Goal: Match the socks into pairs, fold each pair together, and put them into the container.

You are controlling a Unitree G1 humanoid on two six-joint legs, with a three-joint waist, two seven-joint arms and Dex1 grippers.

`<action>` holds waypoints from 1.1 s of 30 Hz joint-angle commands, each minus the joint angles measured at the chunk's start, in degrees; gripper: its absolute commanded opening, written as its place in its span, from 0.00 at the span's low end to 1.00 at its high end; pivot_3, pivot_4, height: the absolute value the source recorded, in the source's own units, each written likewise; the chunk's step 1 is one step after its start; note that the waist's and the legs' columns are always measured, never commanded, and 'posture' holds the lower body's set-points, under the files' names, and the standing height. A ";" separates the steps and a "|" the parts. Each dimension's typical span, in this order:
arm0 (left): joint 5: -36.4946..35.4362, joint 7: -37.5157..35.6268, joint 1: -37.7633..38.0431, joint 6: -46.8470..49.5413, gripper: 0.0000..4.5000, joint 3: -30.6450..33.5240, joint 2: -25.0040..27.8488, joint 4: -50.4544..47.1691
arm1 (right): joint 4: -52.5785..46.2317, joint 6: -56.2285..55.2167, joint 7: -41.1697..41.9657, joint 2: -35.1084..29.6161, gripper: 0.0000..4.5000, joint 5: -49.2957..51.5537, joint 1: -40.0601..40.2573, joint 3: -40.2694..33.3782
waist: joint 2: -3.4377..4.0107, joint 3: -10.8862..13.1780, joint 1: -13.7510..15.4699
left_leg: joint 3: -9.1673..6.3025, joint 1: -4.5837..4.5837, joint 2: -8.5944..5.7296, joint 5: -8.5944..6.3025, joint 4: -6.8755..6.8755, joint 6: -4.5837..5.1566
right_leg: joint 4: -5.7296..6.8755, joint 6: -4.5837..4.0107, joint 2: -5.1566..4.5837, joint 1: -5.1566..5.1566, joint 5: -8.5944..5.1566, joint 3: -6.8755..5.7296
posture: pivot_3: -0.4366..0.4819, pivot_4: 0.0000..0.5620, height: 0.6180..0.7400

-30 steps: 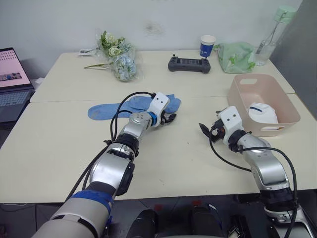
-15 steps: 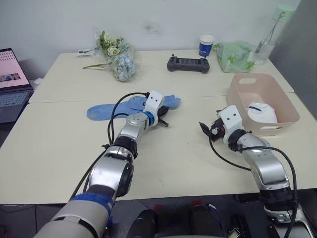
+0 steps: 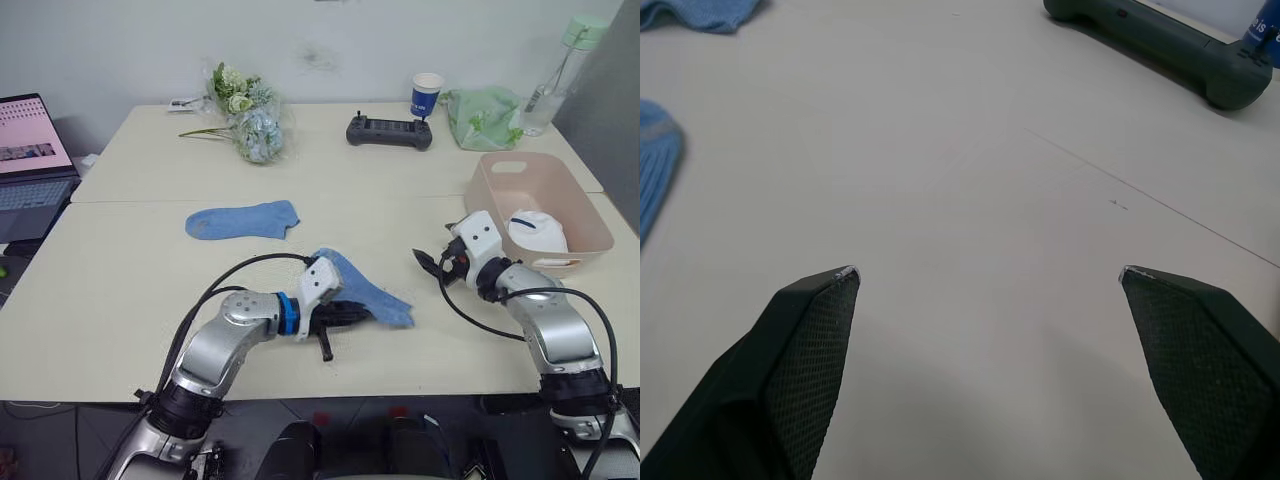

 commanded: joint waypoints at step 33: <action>9.97 4.35 -13.14 -25.47 0.38 6.98 1.21 36.94 | -20.30 15.49 14.99 -11.68 0.41 17.66 17.44 4.88 | -0.10 0.03 0.58 | -0.15 0.05 -0.04 -0.01 0.06 0.01 | -0.26 0.01 -0.05 0.28 0.00 -0.22 | 0.48 0.27 1.00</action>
